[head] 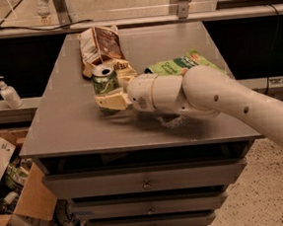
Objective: Place green can upright
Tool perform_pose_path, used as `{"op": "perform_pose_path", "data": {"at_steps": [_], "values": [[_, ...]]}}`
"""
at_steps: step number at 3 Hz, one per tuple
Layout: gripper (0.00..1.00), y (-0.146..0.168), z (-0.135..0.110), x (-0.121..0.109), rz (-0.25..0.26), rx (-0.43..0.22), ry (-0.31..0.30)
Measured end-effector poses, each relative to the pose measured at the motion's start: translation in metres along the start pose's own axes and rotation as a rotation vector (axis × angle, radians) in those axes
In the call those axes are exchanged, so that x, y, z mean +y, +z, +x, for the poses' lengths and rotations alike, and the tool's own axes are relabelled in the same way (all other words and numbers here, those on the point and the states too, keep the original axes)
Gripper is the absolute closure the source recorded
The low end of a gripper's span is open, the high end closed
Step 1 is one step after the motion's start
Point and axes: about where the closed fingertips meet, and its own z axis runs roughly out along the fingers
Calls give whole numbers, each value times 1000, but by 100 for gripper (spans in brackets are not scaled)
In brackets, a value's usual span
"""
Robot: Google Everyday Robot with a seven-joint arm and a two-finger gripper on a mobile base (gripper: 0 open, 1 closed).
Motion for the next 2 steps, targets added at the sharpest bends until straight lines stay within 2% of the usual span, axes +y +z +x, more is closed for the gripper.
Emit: {"op": "perform_pose_path", "data": {"at_steps": [1, 2], "values": [[12, -1, 1, 0, 0, 1, 1], [0, -20, 15, 5, -3, 20, 25]]}}
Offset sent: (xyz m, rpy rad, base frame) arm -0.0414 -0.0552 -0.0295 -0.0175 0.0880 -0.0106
